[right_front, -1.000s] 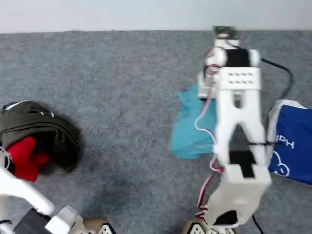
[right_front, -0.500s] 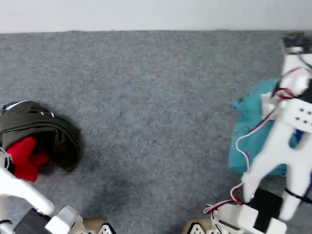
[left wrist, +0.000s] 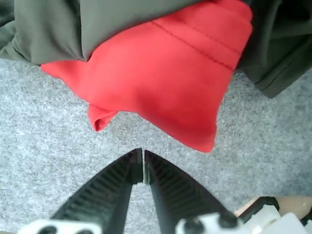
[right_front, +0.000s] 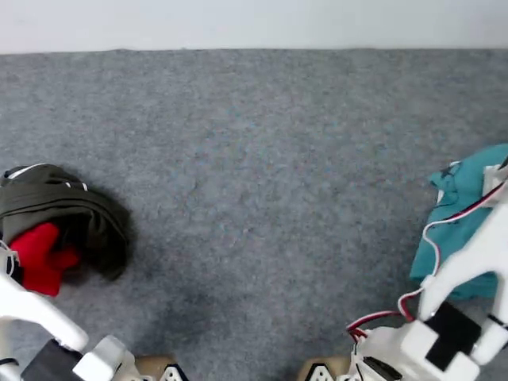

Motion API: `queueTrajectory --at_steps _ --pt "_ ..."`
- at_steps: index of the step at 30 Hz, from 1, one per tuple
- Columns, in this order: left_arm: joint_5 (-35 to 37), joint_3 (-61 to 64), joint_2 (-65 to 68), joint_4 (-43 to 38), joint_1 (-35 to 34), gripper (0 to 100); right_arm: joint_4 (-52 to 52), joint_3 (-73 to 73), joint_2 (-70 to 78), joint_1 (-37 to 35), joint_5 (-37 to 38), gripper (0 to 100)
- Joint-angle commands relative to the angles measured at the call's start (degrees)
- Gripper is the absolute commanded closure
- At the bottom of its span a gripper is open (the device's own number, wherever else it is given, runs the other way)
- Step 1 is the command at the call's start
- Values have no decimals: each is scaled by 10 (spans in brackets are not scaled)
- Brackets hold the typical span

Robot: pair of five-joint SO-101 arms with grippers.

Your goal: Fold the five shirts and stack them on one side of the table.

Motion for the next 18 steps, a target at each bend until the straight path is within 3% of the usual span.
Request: queueTrajectory --at_steps 1,12,15,18 --pt "-7 -7 -10 -11 2 985 -53 -4 25 27 4 991" --pt "-7 -7 -8 -11 5 985 -214 -5 163 78 68 976" --pt "-7 -7 -8 -11 5 985 -222 -5 179 79 84 868" --pt "-7 -7 -8 -11 5 985 -219 -11 166 79 50 710"
